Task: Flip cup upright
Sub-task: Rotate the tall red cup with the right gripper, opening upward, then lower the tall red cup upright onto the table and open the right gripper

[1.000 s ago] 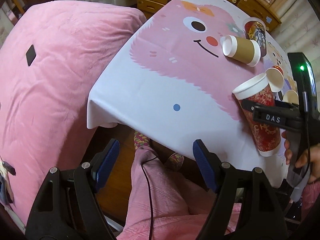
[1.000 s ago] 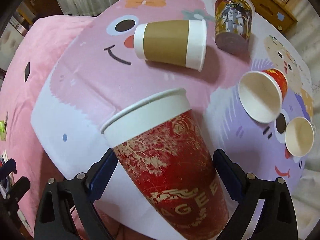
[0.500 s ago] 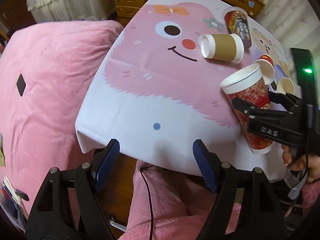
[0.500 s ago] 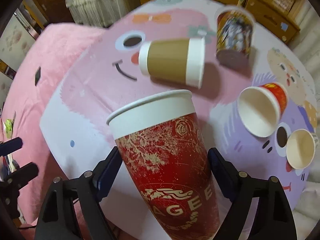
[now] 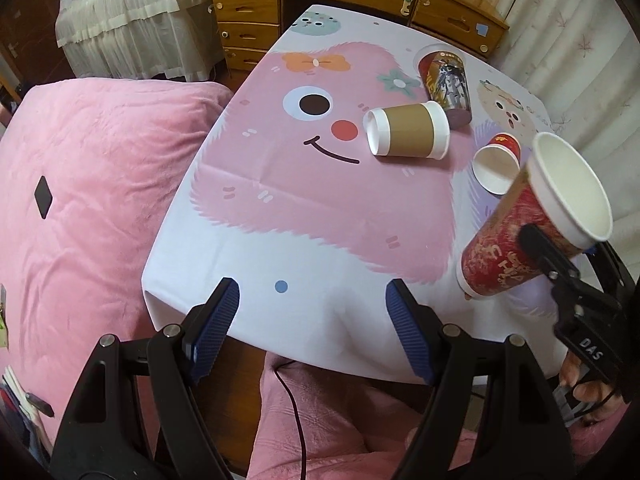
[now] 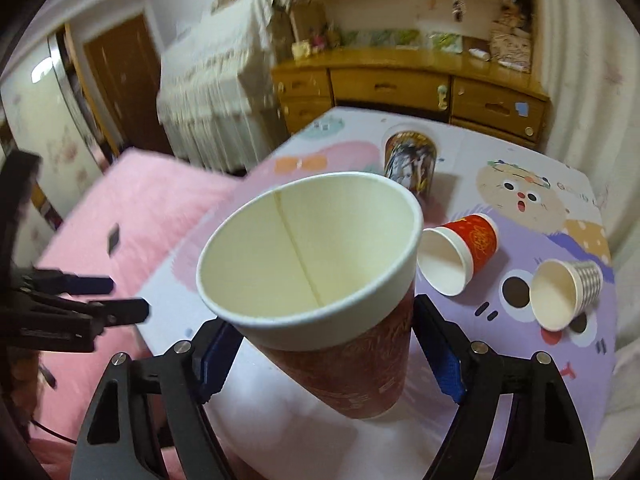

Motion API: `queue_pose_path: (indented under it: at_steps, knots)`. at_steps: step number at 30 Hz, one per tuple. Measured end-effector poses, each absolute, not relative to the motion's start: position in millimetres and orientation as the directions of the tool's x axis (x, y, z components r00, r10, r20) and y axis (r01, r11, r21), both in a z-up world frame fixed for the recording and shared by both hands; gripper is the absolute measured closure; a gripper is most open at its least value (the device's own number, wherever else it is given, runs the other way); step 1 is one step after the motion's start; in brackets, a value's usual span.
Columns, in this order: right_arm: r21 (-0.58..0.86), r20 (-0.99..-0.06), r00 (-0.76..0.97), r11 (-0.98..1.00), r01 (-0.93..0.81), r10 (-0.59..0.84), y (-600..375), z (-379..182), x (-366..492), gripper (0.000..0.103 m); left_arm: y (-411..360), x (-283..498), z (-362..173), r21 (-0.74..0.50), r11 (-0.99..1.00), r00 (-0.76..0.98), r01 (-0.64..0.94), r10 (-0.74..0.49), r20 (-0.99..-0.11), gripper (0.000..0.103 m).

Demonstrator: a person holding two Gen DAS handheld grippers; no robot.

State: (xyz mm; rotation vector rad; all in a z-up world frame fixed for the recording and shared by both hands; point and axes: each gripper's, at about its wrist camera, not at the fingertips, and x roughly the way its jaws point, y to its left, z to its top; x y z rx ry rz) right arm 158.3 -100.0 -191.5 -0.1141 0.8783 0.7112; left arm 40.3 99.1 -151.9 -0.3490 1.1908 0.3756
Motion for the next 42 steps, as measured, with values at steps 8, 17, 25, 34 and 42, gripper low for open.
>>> queue_pose_path:
  at_steps: [8, 17, 25, 34, 42]
  knots:
    - [0.272, -0.699, 0.416, 0.754, -0.598, 0.582, -144.0, -203.0, 138.8, 0.021, 91.8, 23.7, -152.1, -0.080, 0.875, 0.325, -0.478, 0.091, -0.941, 0.029]
    - [0.238, -0.685, 0.421, 0.729, -0.642, 0.595, -158.1, -213.1, 114.9, 0.020, 80.6, 12.1, -148.6, -0.095, 0.872, 0.335, -0.481, 0.082, -0.939, 0.029]
    - [0.183, -0.762, 0.403, 0.766, -0.616, 0.507, -158.8, -225.9, 102.9, 0.019, 68.6, 7.5, -148.3, -0.127, 0.888, 0.348, -0.442, 0.039, -0.937, 0.029]
    - [0.185, -0.884, 0.266, 0.810, -0.557, 0.384, -162.6, -247.0, 84.3, 0.012, 63.7, 10.7, -147.6, -0.139, 0.923, 0.288, -0.360, -0.032, -0.957, 0.029]
    - [0.266, -0.903, 0.225, 0.888, -0.375, 0.365, -193.1, -200.0, 66.5, 0.011, 54.3, 1.7, -95.4, -0.174, 0.954, 0.346, -0.243, -0.082, -0.934, 0.029]
